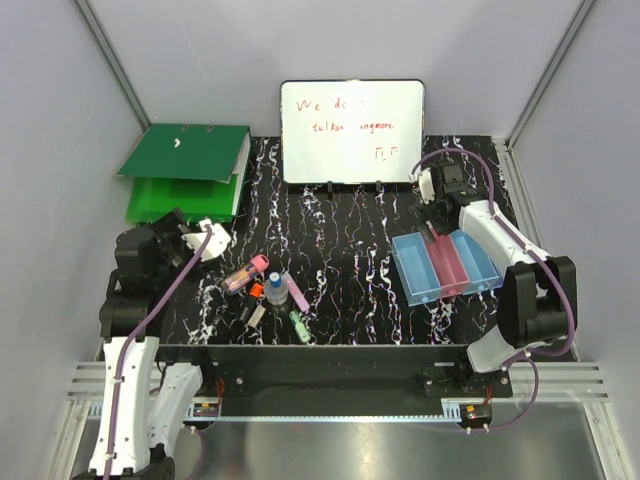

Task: Sort the stationery into containers
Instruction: Move the storage box to the center of the board.

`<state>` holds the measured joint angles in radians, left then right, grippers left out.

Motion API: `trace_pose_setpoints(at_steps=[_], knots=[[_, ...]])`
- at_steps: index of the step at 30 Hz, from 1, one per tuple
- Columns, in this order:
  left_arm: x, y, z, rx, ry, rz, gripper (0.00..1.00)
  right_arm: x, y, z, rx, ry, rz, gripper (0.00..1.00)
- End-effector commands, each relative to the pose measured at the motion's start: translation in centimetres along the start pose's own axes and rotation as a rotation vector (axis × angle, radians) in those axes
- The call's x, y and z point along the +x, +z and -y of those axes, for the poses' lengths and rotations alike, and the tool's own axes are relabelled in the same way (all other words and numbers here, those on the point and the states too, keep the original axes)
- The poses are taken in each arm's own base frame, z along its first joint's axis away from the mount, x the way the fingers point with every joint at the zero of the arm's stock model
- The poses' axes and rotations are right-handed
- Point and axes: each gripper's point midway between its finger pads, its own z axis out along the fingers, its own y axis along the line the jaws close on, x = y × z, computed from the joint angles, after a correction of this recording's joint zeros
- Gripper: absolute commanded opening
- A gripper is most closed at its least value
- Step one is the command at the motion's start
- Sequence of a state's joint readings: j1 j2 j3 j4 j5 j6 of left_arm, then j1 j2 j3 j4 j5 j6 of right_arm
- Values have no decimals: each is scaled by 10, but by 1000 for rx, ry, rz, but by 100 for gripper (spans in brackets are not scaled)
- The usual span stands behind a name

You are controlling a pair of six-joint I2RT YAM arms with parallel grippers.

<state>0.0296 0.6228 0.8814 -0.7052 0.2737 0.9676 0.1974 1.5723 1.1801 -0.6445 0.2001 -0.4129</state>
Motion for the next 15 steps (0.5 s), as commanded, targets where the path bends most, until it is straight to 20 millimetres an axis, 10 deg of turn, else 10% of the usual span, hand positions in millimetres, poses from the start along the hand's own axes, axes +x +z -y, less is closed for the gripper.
trace_pose_setpoints(at_steps=[1, 10, 15], knots=[[-14, -9, -12, -34, 34, 39, 99, 17, 5, 5, 6, 58, -36, 88], [-18, -10, -13, -24, 44, 46, 99, 53, 13, -8, -81, 96, -106, 72], [-22, -10, -18, -19, 43, 53, 99, 58, 19, -15, -117, 75, -122, 6]])
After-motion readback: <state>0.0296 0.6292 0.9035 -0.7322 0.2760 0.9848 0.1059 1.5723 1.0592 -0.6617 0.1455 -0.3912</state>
